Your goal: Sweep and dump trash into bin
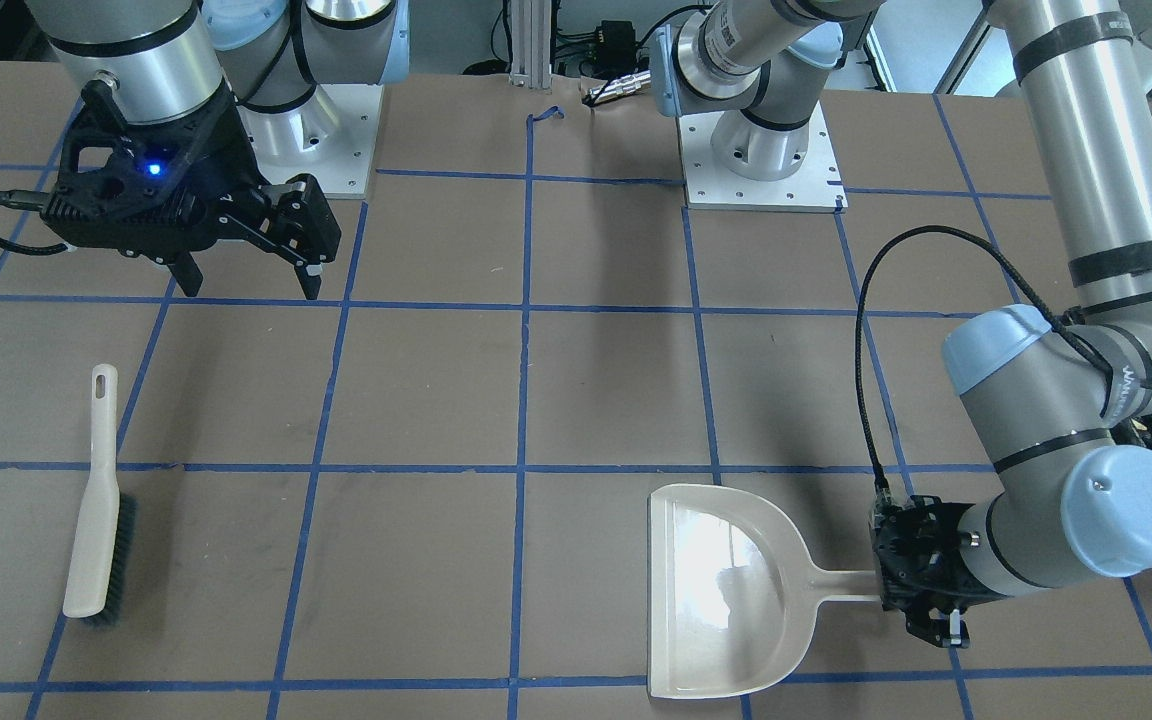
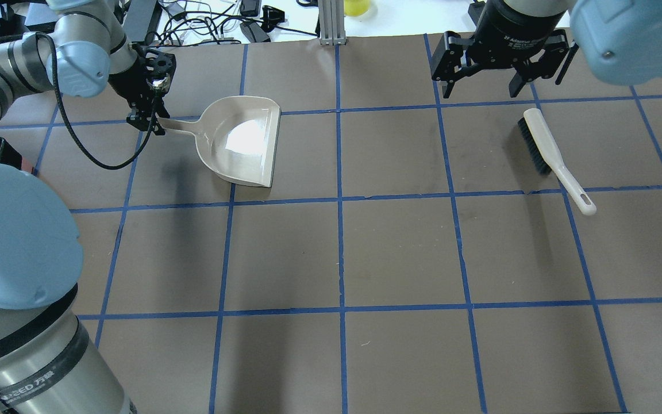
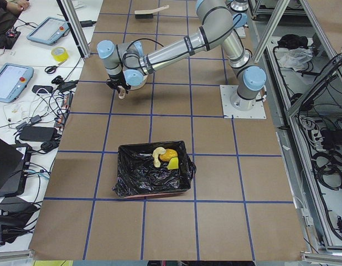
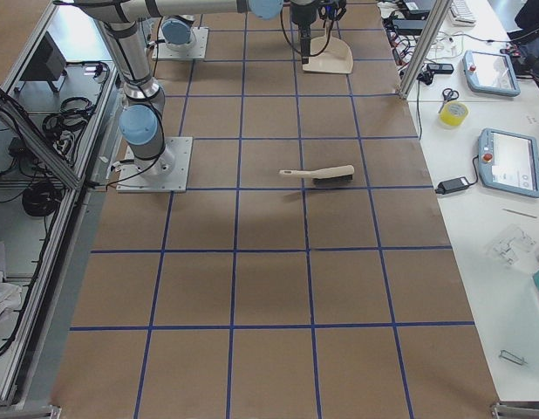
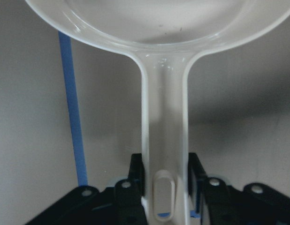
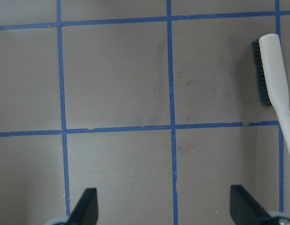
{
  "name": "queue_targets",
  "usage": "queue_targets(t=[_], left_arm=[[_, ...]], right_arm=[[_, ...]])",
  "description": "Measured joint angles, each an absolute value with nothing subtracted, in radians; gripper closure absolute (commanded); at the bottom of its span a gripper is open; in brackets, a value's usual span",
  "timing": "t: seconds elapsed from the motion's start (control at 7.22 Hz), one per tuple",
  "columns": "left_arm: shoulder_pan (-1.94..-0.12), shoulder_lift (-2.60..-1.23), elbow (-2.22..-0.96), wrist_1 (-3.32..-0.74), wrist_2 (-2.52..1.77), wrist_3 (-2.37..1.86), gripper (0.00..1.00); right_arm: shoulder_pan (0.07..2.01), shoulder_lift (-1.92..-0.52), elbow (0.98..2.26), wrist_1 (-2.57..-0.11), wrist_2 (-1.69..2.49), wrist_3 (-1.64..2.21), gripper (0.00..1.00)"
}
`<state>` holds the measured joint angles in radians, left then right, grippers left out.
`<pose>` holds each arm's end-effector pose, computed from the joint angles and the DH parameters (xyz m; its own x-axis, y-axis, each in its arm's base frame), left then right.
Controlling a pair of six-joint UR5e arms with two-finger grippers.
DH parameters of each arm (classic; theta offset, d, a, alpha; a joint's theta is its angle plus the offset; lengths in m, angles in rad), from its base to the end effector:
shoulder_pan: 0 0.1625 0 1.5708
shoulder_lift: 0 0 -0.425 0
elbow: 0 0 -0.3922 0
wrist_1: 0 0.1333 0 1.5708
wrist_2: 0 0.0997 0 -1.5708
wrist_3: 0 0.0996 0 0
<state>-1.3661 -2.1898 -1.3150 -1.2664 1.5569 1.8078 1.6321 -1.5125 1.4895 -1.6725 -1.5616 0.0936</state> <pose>0.0118 -0.7195 0.2640 0.0326 0.9980 0.0539 0.9991 -0.0311 -0.0273 0.1663 -0.5190 0.5094 -0.9993 0.0304 -0.0207 0.0328 0.9919 -0.1230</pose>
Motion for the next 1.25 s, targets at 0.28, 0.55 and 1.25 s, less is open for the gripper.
queue_targets(t=[0.28, 0.55, 1.25], left_arm=[[-1.368, -2.095, -1.303, -1.397, 1.565, 1.705, 0.43], [-1.378, -1.967, -1.296, -1.558, 1.572, 1.581, 0.41], [-1.519, -1.738, -1.317, -1.699, 1.613, 0.893, 0.34]], right_arm=[[1.632, -1.514, 1.489, -1.672, -1.562, 0.094, 0.00], [1.632, -1.514, 1.489, -1.672, -1.562, 0.094, 0.00], [1.632, -1.514, 1.494, -1.677, -1.562, 0.094, 0.00]])
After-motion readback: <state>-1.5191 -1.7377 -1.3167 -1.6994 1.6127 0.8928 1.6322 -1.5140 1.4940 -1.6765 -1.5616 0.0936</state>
